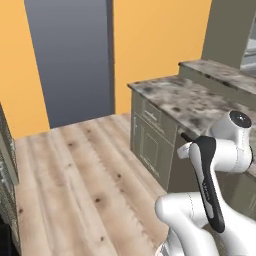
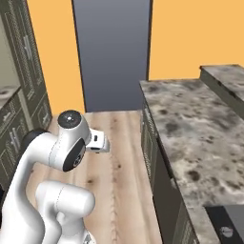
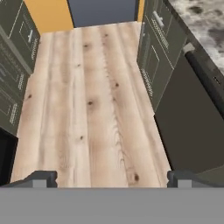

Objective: Take a sugar cube from the saucer and place it inside the coffee. Then, grab milk from the fridge and place it next to the coffee on the counter to sweeten the coffee.

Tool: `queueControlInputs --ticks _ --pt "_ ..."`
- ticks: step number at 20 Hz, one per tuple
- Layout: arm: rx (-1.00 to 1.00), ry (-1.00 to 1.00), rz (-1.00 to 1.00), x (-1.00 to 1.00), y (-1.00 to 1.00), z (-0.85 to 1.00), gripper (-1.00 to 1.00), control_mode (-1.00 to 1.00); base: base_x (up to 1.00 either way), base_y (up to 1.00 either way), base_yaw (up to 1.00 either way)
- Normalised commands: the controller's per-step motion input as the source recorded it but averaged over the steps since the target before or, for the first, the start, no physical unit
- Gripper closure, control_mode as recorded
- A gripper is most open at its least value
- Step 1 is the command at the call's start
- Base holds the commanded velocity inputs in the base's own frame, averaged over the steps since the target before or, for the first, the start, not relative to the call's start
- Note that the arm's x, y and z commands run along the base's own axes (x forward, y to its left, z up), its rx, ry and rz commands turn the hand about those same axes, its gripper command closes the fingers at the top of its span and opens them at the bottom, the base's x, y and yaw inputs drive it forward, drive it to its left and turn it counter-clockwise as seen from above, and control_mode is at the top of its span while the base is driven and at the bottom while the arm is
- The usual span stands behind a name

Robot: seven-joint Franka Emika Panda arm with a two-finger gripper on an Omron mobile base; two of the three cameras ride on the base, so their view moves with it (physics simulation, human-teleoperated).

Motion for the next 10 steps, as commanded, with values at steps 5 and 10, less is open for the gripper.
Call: queueControlInputs --ticks 5,10 --pt "0.00 0.00 0.00 0.00 0.00 0.00 -1.00 1.00 1.00 0.21 0.07" --pt "0.00 0.00 0.00 0.00 0.00 0.00 -1.00 1.00 1.00 0.16 0.06"
